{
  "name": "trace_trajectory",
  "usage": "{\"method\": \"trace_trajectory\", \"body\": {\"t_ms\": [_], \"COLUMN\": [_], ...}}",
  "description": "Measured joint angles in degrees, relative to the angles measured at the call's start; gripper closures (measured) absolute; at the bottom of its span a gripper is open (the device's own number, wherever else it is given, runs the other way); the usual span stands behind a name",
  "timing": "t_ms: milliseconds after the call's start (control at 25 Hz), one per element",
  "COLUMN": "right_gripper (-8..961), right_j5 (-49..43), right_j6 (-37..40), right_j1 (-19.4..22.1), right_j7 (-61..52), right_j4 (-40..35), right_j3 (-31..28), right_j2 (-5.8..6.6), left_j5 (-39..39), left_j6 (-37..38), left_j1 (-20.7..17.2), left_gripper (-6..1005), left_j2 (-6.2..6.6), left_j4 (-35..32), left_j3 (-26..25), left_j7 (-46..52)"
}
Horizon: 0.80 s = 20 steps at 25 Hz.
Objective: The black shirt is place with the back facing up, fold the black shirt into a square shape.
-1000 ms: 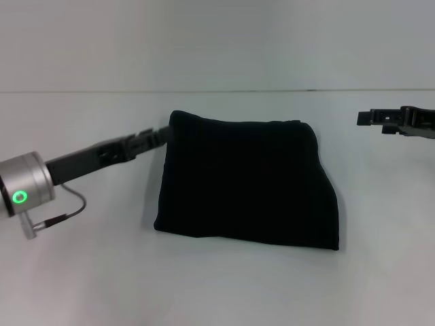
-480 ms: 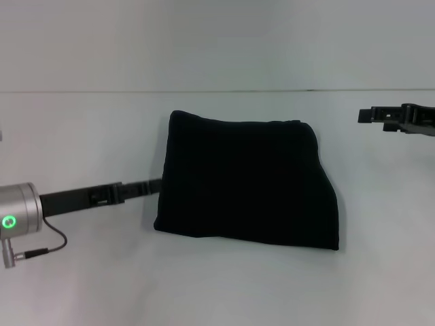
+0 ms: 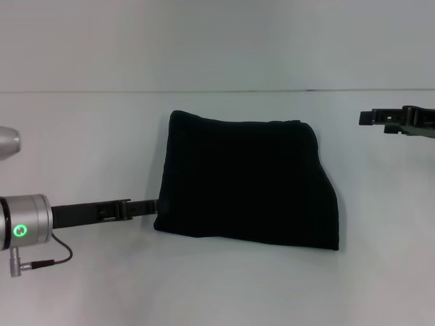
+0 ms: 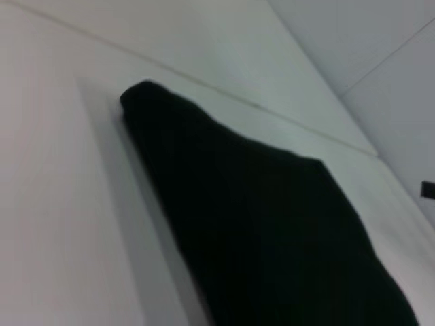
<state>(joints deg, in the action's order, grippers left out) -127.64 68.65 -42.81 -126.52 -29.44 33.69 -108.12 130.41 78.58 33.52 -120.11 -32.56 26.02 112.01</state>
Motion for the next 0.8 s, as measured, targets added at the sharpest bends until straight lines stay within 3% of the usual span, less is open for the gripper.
{"method": "trace_trajectory", "body": {"t_ms": [800], "right_gripper": [97], "right_j5": [0.1], "right_j6": [-0.1], "right_j1": [0.0], "right_j7": [0.3], "right_j4": [-0.3], "right_j3": [-0.3], "right_j2": [-0.32], "left_j5": [1.4], "left_j6": [-2.9], "left_j1": [2.1], "left_gripper": [397], "left_j2": [-0.19], "left_j4": [1.7], "left_j3": [2.7], "left_j7": [1.2]}}
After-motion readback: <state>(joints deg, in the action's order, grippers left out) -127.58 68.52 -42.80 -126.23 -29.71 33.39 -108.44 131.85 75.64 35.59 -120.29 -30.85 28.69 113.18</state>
